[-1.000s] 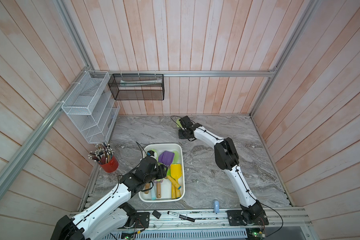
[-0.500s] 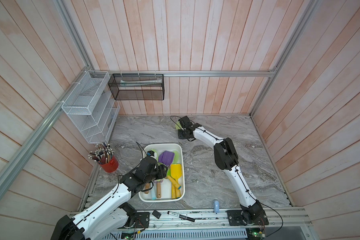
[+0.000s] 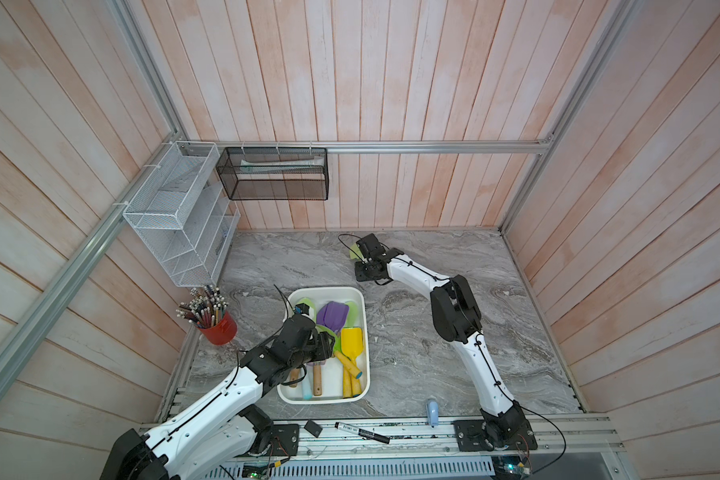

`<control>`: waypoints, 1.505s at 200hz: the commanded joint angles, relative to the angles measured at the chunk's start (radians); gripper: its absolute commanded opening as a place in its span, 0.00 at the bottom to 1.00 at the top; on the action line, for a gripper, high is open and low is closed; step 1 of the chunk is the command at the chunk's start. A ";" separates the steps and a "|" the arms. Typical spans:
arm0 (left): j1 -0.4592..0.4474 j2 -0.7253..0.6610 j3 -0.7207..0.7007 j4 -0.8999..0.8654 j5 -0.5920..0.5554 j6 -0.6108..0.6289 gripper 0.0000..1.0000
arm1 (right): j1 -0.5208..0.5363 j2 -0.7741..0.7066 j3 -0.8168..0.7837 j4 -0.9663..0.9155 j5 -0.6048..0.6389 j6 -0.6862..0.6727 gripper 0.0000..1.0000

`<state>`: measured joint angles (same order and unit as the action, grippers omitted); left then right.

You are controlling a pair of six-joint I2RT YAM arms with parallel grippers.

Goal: Take the shovel out of the storage box
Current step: Place the shovel at the center of the board, then pick up the shovel from the storage box.

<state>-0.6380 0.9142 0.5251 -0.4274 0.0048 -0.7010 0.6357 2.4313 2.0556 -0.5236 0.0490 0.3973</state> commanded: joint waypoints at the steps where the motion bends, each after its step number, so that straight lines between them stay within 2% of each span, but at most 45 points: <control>1: -0.031 -0.008 0.004 -0.057 -0.057 -0.009 0.60 | -0.018 -0.149 -0.041 0.061 -0.002 -0.019 0.45; 44: -0.155 0.017 0.042 -0.176 -0.200 -0.075 0.60 | -0.029 -0.354 -0.210 0.139 -0.022 -0.021 0.51; 103: -0.354 0.114 0.076 -0.323 -0.356 -0.258 0.59 | -0.010 -0.646 -0.617 0.311 -0.041 0.031 0.52; 135: -0.387 0.162 0.081 -0.328 -0.398 -0.328 0.57 | -0.004 -0.725 -0.750 0.354 -0.045 0.036 0.51; 184: -0.390 0.214 0.063 -0.304 -0.429 -0.361 0.54 | -0.005 -0.783 -0.860 0.378 -0.047 0.036 0.48; 237: -0.387 0.246 0.047 -0.242 -0.428 -0.350 0.47 | -0.006 -0.806 -0.900 0.394 -0.047 0.042 0.42; 301: -0.392 0.267 0.033 -0.273 -0.380 -0.400 0.46 | -0.008 -0.808 -0.911 0.403 -0.049 0.045 0.40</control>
<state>-1.0241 1.1831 0.5739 -0.6838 -0.3943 -1.0599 0.6270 1.6455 1.1580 -0.1394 0.0021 0.4282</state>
